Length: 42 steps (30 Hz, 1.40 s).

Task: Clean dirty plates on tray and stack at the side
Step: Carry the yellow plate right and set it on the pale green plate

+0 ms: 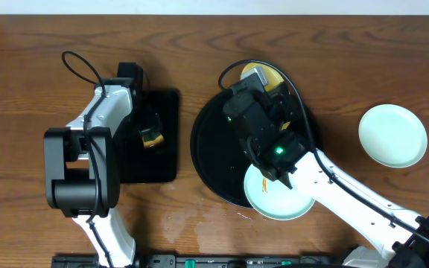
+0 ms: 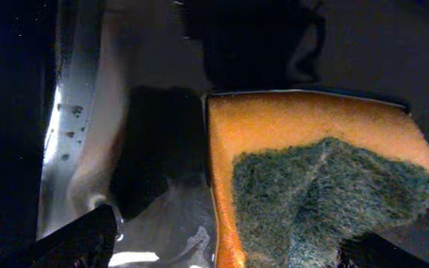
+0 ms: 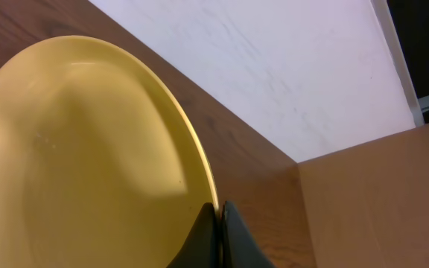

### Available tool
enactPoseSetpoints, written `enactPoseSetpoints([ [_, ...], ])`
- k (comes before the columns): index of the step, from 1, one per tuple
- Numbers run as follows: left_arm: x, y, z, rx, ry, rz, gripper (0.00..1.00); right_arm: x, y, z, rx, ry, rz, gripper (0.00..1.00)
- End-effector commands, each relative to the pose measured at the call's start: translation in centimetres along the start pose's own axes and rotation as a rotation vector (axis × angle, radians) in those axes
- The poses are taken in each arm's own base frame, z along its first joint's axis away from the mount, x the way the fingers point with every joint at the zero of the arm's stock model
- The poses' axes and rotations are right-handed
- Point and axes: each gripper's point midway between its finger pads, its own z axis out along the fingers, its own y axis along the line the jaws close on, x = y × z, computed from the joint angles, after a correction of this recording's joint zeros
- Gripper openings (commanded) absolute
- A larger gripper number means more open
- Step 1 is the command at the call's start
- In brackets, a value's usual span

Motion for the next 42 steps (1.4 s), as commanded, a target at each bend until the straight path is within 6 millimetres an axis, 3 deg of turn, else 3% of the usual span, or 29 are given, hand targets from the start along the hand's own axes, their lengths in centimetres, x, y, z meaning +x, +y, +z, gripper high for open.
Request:
enactPoseSetpoints([
  [1,1.9,-0.1,2.1,-0.008,0.075,0.019,0.87,-0.4,-0.8,-0.8,0.028,-0.014,0.004,0.01],
  [33,1.9,-0.1,2.1,-0.008,0.076,0.019,0.88,-0.4,-1.1,-0.6,0.039,-0.013,0.079,0.01],
  [35,1.9,-0.1,2.1,-0.008,0.075,0.019,0.88,0.3,-1.4,-0.1,0.046,0.011,0.160,0.01],
  [37,1.9,-0.1,2.1,-0.008,0.076,0.019,0.88,2.3,-1.3,1.0,0.008,0.077,0.257,0.01],
  [42,1.9,-0.1,2.1,-0.008,0.076,0.019,0.88,6.3,1.0,3.9,-0.264,0.261,0.481,0.01],
])
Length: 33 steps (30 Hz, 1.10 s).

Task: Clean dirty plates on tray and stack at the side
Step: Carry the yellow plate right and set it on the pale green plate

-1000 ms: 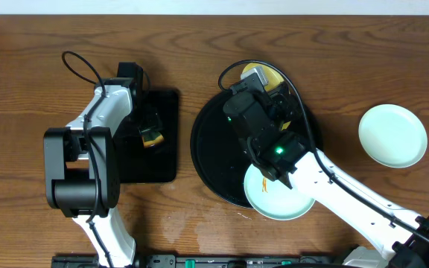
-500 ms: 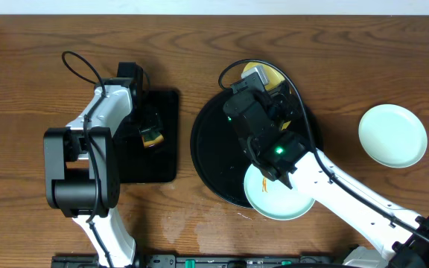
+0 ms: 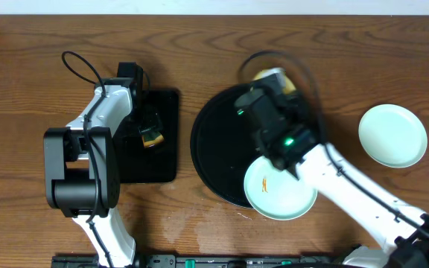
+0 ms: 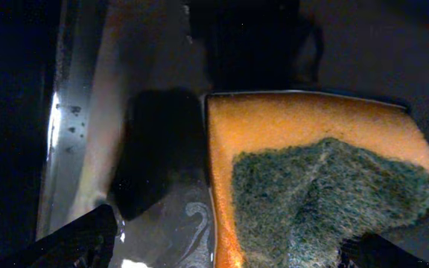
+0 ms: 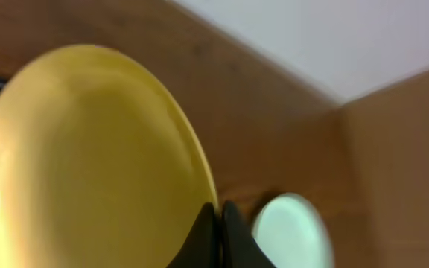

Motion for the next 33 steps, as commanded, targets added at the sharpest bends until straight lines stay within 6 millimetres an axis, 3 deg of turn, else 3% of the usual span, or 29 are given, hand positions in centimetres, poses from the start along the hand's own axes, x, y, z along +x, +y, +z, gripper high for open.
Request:
enactPoseSetpoints([
  [1,1.9,-0.1,2.1,-0.008,0.075,0.019,0.88,1.5,0.4,2.1,-0.237,0.119,0.338,0.01],
  [4,1.9,-0.1,2.1,-0.008,0.075,0.019,0.88,2.5,-0.8,3.8,-0.439,0.201,0.508,0.01],
  [5,1.9,-0.1,2.1,-0.008,0.076,0.019,0.88,3.1,-2.5,5.0,-0.556,0.233,0.625,0.01],
  [7,1.9,-0.1,2.1,-0.008,0.075,0.019,0.88,4.3,-4.7,6.2,-0.587,0.263,0.718,0.01],
  [10,1.9,-0.1,2.1,-0.008,0.075,0.019,0.87,6.9,-8.2,7.8,-0.537,0.312,0.820,0.01],
  [14,1.9,-0.1,2.1,-0.008,0.075,0.019,0.88,12.2,-13.5,9.2,-0.393,0.419,0.991,0.01],
  [21,1.9,-0.1,2.1,-0.008,0.076,0.019,0.88,20.4,-20.3,9.6,-0.077,0.558,1.207,0.01],
  [26,1.9,-0.1,2.1,-0.008,0.076,0.019,0.88,25.5,-22.3,9.3,0.122,0.651,1.318,0.01],
  [31,1.9,-0.1,2.1,-0.008,0.075,0.019,0.88,28.5,-21.0,9.2,0.149,0.733,1.344,0.01],
  [32,1.9,-0.1,2.1,-0.008,0.075,0.019,0.88,28.6,-20.8,9.4,0.141,0.733,1.346,0.06],
  [33,1.9,-0.1,2.1,-0.008,0.075,0.019,0.88,28.3,-20.5,9.6,0.116,0.724,1.346,0.22],
])
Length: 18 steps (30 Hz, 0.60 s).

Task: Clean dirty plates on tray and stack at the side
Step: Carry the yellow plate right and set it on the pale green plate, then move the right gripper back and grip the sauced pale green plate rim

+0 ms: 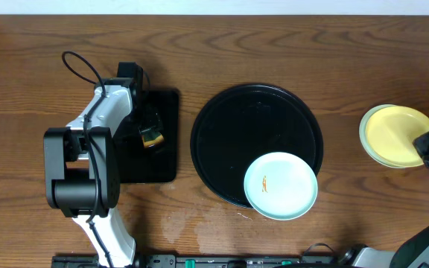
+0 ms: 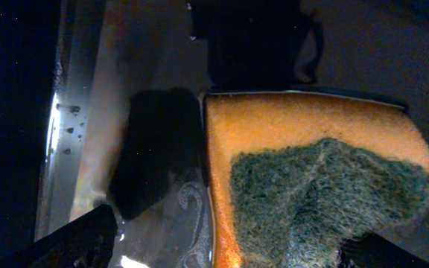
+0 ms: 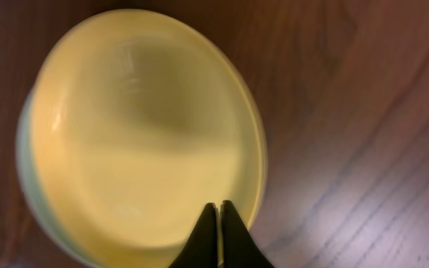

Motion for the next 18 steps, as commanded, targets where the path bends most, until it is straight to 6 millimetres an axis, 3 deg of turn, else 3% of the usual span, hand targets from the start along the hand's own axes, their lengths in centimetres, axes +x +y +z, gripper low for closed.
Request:
enactPoseSetpoints([
  [1,1.9,0.0,2.1,-0.011,0.076,0.019,0.88,0.6,-0.1,1.0,-0.009,0.026,0.010,0.33],
  [6,1.9,-0.1,2.1,-0.011,0.076,0.019,0.88,1.6,4.5,-0.7,-0.227,0.048,-0.133,0.41],
  [10,1.9,-0.1,2.1,-0.011,0.076,0.019,0.88,3.9,9.6,-4.3,-0.454,0.060,-0.303,0.47],
  [14,1.9,0.0,2.1,-0.011,0.076,0.019,0.88,9.3,13.3,-7.7,-0.588,0.144,-0.479,0.44],
  [18,1.9,0.0,2.1,-0.011,0.076,0.019,0.88,16.4,14.2,-8.5,-0.547,0.287,-0.660,0.44],
])
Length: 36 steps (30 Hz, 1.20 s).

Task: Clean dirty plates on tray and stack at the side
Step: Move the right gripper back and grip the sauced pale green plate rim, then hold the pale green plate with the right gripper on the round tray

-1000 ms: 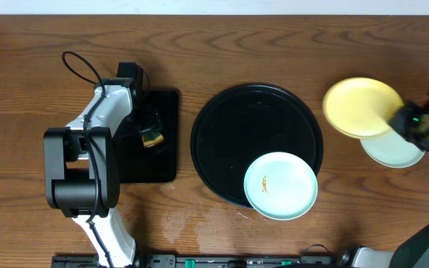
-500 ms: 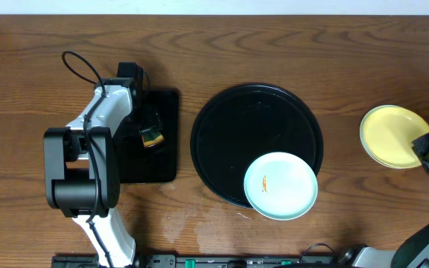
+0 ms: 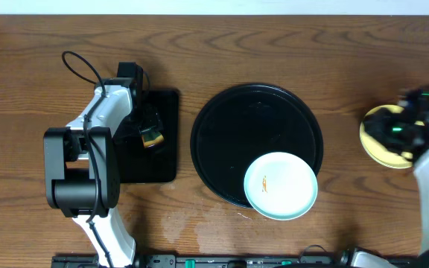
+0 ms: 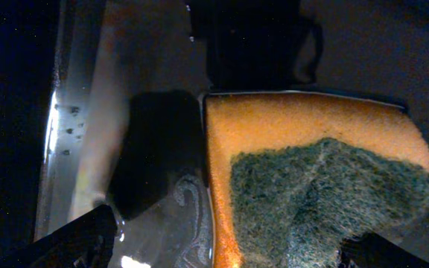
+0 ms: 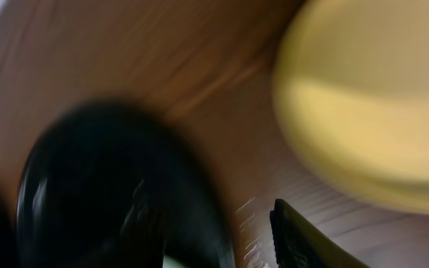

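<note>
A yellow plate (image 3: 378, 146) lies on the table at the far right; my right gripper (image 3: 393, 126) hovers over it, open and empty. In the blurred right wrist view the yellow plate (image 5: 371, 112) sits upper right, and my right gripper (image 5: 222, 249) has its fingers apart. A mint plate (image 3: 280, 186) with an orange smear rests on the front right of the round black tray (image 3: 237, 126). My left gripper (image 3: 149, 126) is down in the square black tray (image 3: 166, 164), open, with the orange-and-green sponge (image 4: 311, 171) lying between its fingers (image 4: 77, 242).
The square tray's floor (image 4: 162, 216) is wet and glints. The round tray (image 5: 88, 186) fills the lower left of the right wrist view. Bare wooden table (image 3: 341, 59) surrounds both trays. The left arm's cable (image 3: 77, 63) loops behind it.
My right gripper was shut on the yellow plate's rim over the mint plate at the right. Now it is open, off the rim, and turned toward the round tray. The left arm is unchanged.
My right gripper first held the yellow plate by its rim at the back of the round tray, then lifted it beyond the tray's back edge. Later the plate sat on the mint plate at the right side, and now it is let go. The sponge stayed put.
</note>
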### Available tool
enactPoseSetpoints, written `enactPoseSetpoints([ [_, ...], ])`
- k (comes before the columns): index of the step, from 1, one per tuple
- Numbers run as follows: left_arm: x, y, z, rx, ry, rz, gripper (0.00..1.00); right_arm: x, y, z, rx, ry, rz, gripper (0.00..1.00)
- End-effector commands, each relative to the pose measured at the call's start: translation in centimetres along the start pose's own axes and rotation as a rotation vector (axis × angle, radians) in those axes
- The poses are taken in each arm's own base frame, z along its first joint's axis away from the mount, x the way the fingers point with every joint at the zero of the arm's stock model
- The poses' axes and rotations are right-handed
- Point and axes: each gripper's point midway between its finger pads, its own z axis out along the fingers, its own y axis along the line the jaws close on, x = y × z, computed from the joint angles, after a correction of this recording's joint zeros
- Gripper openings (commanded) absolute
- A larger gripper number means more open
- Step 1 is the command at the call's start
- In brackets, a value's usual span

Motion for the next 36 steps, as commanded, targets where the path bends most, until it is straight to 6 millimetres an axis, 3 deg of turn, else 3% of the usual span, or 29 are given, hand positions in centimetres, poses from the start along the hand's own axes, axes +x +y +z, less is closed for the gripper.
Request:
enactPoseSetpoints([
  [1,1.9,-0.1,2.1,-0.011,0.076,0.019,0.88,4.4,3.2,1.5,-0.003,0.143,-0.157,0.43],
  [5,1.9,-0.1,2.1,-0.011,0.076,0.019,0.88,9.4,2.3,3.2,0.235,0.272,-0.272,0.43],
  [8,1.9,-0.1,2.1,-0.011,0.076,0.019,0.88,11.4,1.1,4.2,0.366,0.309,-0.309,0.45],
  [11,1.9,-0.1,2.1,-0.011,0.076,0.019,0.88,12.6,-1.8,5.1,0.548,0.308,-0.281,0.45],
  [13,1.9,0.0,2.1,-0.011,0.076,0.019,0.88,13.7,-2.0,5.7,0.527,0.352,-0.262,0.34],
  [16,1.9,-0.1,2.1,-0.011,0.076,0.019,0.88,16.4,-0.8,6.8,0.398,0.458,-0.258,0.32],
  [18,1.9,0.0,2.1,-0.011,0.076,0.019,0.88,17.1,-1.5,6.9,0.411,0.467,-0.254,0.27],
  [19,1.9,0.0,2.1,-0.011,0.076,0.019,0.88,17.2,-1.9,7.1,0.423,0.459,-0.250,0.23],
  [21,1.9,0.0,2.1,-0.011,0.076,0.019,0.88,16.8,-2.3,7.3,0.447,0.430,-0.245,0.04],
  [22,1.9,-0.1,2.1,-0.011,0.076,0.019,0.88,16.3,-2.1,7.4,0.443,0.410,-0.250,0.01],
  [29,1.9,0.0,2.1,-0.011,0.076,0.019,0.88,11.4,2.5,8.4,0.275,0.217,-0.396,0.01],
  [32,1.9,-0.1,2.1,-0.011,0.076,0.019,0.88,8.8,5.1,9.5,0.182,0.104,-0.560,0.01],
  [36,1.9,0.0,2.1,-0.011,0.076,0.019,0.88,7.9,5.9,10.5,0.158,0.064,-0.614,0.01],
])
